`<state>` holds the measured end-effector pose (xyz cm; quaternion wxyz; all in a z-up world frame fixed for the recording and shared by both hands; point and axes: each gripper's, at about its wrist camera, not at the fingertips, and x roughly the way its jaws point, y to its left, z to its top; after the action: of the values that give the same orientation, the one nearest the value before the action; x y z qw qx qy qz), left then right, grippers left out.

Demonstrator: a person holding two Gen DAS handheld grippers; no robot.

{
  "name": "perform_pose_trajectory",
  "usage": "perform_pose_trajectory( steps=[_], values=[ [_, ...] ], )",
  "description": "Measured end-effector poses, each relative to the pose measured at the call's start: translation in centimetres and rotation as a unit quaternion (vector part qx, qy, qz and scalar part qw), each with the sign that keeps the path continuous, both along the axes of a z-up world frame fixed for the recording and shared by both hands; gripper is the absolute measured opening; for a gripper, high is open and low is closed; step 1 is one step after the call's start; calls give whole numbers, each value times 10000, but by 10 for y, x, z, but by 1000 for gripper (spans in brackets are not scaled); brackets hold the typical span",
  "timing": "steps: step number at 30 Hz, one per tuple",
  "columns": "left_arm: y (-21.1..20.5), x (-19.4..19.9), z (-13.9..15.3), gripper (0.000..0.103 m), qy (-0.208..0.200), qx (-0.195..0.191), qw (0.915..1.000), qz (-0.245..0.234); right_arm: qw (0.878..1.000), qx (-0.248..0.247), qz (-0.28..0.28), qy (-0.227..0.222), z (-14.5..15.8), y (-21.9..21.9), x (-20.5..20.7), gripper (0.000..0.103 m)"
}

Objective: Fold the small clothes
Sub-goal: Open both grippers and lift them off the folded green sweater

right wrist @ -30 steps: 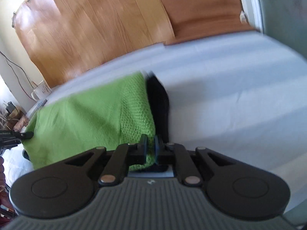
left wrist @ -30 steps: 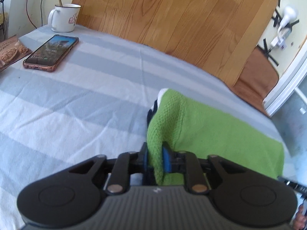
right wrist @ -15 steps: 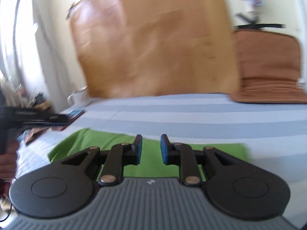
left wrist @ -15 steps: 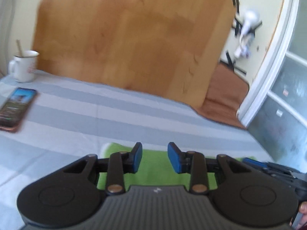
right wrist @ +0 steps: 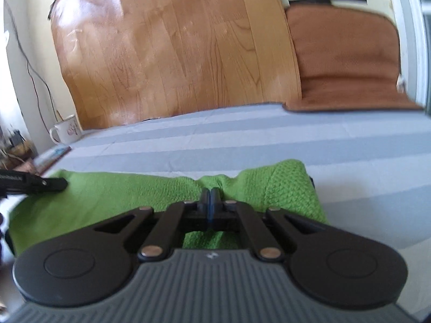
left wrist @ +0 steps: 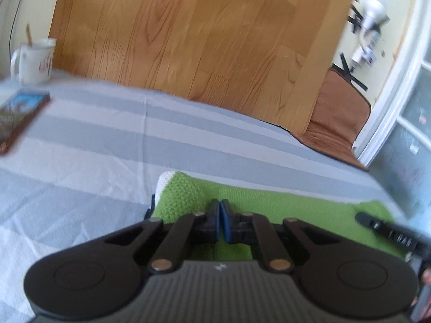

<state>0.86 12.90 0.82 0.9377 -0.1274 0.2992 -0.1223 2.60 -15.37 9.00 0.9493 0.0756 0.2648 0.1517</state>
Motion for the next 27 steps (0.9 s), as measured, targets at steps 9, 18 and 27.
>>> perform_pose_trajectory(
  steps=[9,18,27],
  values=[
    [1,-8,12,6,17,71,9996,258,9980,439,-345,-299,31,-17,-9,13],
    [2,-10,2,6,-107,70,9996,258,9961,666,-551,198,-6,-30,16,2],
    [-2,-30,19,33,-181,-79,9990,411,9987,417,-271,-74,20,-4,-21,20]
  ],
)
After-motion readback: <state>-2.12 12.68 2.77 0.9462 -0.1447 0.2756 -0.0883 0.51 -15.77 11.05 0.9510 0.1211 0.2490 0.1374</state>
